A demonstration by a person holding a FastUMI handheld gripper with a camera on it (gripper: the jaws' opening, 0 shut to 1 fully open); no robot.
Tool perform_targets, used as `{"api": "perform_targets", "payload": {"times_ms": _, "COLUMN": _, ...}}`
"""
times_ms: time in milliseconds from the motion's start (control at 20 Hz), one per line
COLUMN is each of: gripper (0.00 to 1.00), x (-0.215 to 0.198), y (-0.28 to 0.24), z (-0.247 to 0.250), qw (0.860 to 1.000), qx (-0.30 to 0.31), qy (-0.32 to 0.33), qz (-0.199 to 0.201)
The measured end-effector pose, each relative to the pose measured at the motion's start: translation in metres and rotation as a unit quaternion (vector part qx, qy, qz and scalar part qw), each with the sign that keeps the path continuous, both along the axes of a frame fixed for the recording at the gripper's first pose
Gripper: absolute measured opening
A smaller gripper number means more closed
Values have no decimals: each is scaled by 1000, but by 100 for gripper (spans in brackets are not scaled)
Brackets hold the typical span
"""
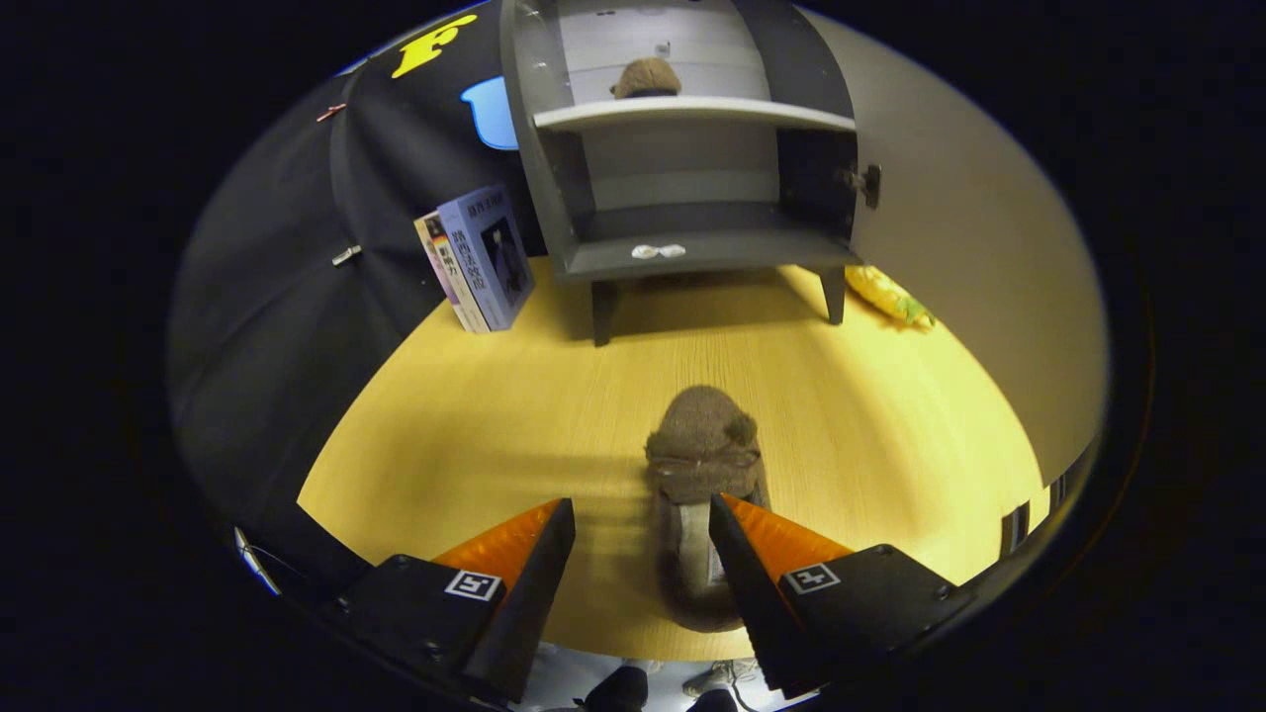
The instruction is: Open the shoe cabinet door, grab the shoes and put them into the shoe cabinet, then close the shoe cabinet door.
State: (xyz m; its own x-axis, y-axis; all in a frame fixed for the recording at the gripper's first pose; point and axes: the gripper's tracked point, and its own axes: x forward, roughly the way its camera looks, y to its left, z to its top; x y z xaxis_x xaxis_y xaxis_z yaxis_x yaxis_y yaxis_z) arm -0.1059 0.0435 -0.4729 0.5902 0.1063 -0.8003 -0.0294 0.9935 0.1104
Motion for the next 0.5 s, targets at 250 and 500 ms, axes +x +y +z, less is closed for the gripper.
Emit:
{"api": "perform_targets", "payload": {"times_ms": 250, "gripper": 88, "x": -5, "y": 3, "z": -34, "qw": 999, "qx": 5, "qy": 31, "qz": -6}}
{"api": "perform_targets", "payload": {"times_ms": 500, "gripper": 86, "x": 8, "y": 13, "z": -53, "qw": 1000, "qx": 0, "qy": 30, "qz": 5}}
